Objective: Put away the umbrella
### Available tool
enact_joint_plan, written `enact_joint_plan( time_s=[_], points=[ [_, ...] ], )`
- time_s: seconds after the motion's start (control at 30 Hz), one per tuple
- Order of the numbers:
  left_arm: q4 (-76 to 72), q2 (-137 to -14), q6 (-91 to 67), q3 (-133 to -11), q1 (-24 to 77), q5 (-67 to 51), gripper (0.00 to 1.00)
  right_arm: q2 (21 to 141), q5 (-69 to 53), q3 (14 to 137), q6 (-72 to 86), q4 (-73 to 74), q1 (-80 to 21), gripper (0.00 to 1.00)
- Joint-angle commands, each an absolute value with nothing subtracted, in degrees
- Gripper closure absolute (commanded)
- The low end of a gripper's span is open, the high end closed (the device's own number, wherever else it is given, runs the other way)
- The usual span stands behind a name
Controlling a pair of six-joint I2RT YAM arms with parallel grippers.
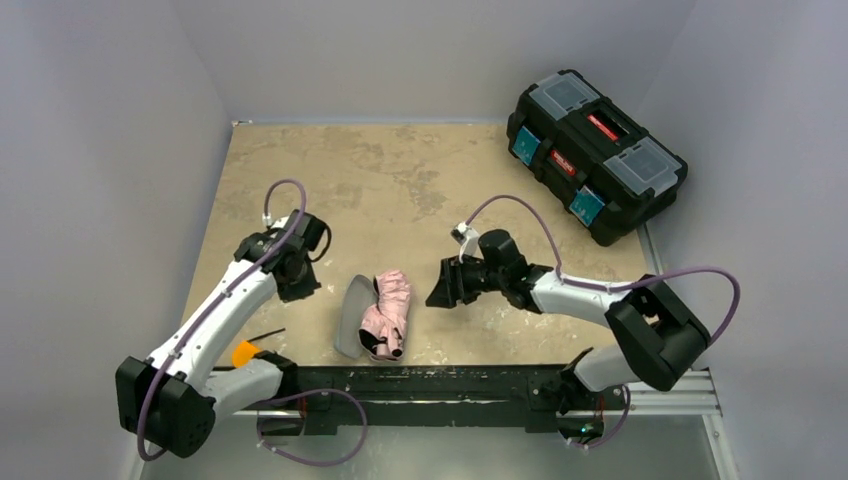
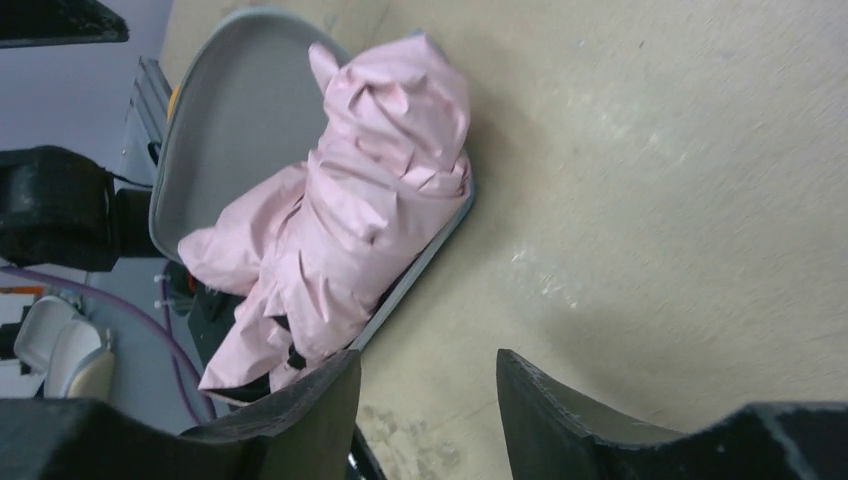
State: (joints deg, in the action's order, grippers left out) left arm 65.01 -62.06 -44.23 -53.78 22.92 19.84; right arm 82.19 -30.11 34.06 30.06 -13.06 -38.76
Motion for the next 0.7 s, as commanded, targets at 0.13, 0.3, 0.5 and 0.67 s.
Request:
enact_joint_plan(
  time_s=[0.13, 0.3, 0.5, 0.67],
  points=[
    [54.30, -63.75, -47.11, -43.59, 21.19, 9.57, 1.00, 78.86, -32.00, 31.44, 35.66, -20.09, -45.83, 0.54],
    [43.62, -62.79, -45.72, -38.71, 25.80, 4.29, 1.00, 85.22, -31.99, 30.12, 40.71, -26.62, -46.23, 0.48],
    [41.06, -63.59, -47.09, -39.28, 32.83, 5.23, 1.00, 94.20, -37.02, 28.16, 48.48, -42.74, -46.85, 0.45],
    [39.17, -63.27, -46.70, -39.28, 34.74, 4.30, 1.00, 98.19, -38.87, 28.76, 51.20, -49.26, -48.18, 0.33]
  ],
)
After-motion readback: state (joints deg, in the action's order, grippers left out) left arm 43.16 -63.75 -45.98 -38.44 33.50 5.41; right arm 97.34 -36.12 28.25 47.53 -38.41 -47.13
